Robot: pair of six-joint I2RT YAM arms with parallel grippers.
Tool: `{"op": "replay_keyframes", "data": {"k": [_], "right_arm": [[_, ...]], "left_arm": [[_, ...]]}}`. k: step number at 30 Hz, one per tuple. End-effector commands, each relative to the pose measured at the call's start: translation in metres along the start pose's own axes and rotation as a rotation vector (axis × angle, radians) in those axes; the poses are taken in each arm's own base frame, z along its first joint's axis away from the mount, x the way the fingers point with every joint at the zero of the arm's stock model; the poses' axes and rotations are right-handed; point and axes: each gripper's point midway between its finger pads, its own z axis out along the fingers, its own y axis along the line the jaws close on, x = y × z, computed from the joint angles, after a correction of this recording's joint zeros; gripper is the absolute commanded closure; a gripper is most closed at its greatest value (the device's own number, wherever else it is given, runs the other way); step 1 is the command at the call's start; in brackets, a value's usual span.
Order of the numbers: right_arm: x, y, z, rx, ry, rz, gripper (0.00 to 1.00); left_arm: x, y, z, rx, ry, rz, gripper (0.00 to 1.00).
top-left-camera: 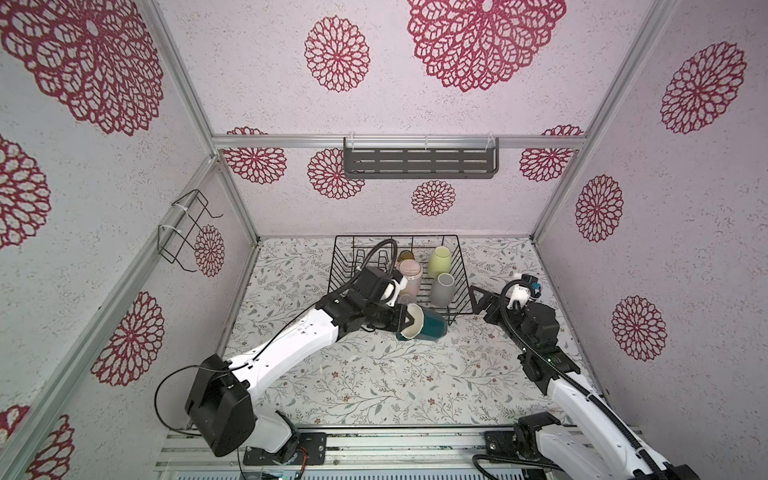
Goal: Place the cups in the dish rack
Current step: 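Grasp the dark green mug rim with the left gripper and lift it, then close the right gripper on the dark green mug while the left holds it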
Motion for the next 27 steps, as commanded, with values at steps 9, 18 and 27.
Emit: {"op": "replay_keyframes", "data": {"k": [9,18,27], "right_arm": [[0.04,0.161,-0.069,-0.878,-0.13,-0.576,0.01],[0.077,0.195,-0.081,-1.092,-0.016,-0.617,0.01],[0.073,0.224,-0.069,-1.117,-0.013,-0.566,0.03]], "left_arm": [[-0.009,-0.051,-0.064,0.445,-0.03,0.008,1.0],[-0.003,-0.065,-0.07,0.577,-0.042,0.045,1.0],[0.001,-0.07,-0.071,0.621,-0.05,0.05,1.0]]}}
